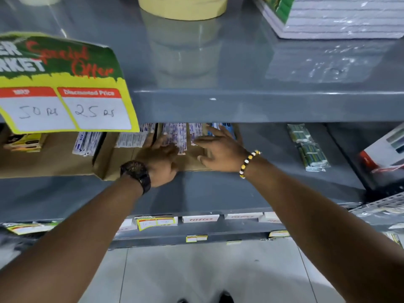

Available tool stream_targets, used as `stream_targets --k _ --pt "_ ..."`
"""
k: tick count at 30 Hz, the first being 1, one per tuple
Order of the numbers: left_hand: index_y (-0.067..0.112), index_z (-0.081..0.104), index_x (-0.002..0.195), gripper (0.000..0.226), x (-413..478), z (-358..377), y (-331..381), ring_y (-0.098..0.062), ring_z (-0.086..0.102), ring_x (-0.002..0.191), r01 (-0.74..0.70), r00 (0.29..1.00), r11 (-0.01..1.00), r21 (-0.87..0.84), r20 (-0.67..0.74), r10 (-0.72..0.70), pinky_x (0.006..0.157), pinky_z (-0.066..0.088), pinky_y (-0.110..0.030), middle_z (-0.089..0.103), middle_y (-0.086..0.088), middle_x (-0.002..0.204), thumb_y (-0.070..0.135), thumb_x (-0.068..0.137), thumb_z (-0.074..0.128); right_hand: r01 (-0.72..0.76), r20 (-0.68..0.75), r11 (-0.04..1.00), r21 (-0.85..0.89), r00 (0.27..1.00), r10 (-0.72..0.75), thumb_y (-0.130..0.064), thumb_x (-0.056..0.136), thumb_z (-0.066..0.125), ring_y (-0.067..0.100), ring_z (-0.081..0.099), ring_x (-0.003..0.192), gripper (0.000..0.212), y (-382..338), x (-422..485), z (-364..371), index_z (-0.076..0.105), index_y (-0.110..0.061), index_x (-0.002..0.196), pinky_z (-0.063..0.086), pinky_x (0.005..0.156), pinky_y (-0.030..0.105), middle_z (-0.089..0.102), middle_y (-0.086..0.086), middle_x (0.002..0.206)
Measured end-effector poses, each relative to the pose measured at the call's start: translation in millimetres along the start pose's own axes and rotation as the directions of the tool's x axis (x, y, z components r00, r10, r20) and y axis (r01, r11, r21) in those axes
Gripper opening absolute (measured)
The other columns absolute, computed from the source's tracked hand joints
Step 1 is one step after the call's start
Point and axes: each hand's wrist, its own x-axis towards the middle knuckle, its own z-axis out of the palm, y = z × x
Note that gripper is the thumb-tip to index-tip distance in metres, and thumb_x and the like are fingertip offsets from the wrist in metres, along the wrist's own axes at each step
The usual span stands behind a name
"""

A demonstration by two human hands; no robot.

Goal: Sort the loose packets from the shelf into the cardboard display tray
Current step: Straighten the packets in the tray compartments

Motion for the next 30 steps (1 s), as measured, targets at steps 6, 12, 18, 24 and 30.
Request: stream_targets --k 6,12,18,24,30 --pt "0.028 0.032 0.149 0.065 20.3 -14.0 -1.9 -0.038 -0.003 0.152 -0.066 0.957 0.995 0.072 0.288 0.043 0.112 -0.018 -0.065 0.033 0.002 0.159 0.05 0.09 0.016 0.089 0.319 0.982 -0.167 0.947 -0.032 -0.047 0.088 0.031 0.029 0.018 0.15 0.048 -1.2 41.0 17.1 0.068 -0.034 0.116 0.0 0.117 0.061 0.066 -0.016 0.127" --pt "0.028 0.025 0.153 0.064 27.2 -11.7 -4.1 -0.036 -0.004 0.153 -0.102 0.947 0.983 0.151 0.317 0.05 0.112 -0.019 -0.065 0.028 0.004 0.162 0.055 0.096 0.013 0.064 0.425 0.979 -0.192 0.905 0.024 -0.055 0.086 0.019 0.028 0.004 0.152 0.06 -2.5 53.4 24.9 0.061 -0.04 0.126 -0.01 0.114 0.065 0.055 -0.022 0.139" --pt "0.028 0.017 0.156 0.071 40.6 -6.5 -10.8 -0.028 -0.012 0.153 -0.073 0.945 0.982 0.175 0.326 0.012 0.114 -0.021 -0.06 0.014 0.001 0.167 0.062 0.094 0.015 0.029 0.368 0.967 -0.254 0.927 0.068 -0.053 0.088 0.024 0.029 0.011 0.151 0.056 -1.9 67.1 29.1 0.067 -0.029 0.116 -0.006 0.114 0.065 0.058 -0.012 0.137" --pt "0.027 0.014 0.156 0.068 40.3 -1.9 -12.2 -0.026 -0.009 0.153 -0.018 0.966 0.994 0.106 0.258 -0.01 0.114 -0.019 -0.057 0.01 0.003 0.168 0.056 0.094 0.014 0.032 0.318 0.97 -0.241 0.947 0.048 -0.051 0.095 0.03 0.031 0.013 0.15 0.053 0.5 67.5 34.1 0.055 -0.028 0.135 0.0 0.115 0.066 0.05 -0.01 0.145" --pt "0.023 0.018 0.155 0.067 40.9 2.9 -14.9 -0.026 -0.005 0.153 -0.013 0.968 0.992 0.128 0.252 -0.019 0.115 -0.011 -0.061 0.013 0.001 0.167 0.053 0.095 0.012 0.006 0.354 0.972 -0.235 0.932 0.08 -0.053 0.093 0.017 0.033 0.011 0.151 0.061 3.2 67.8 38.5 0.062 -0.028 0.125 -0.006 0.112 0.069 0.055 -0.01 0.14"
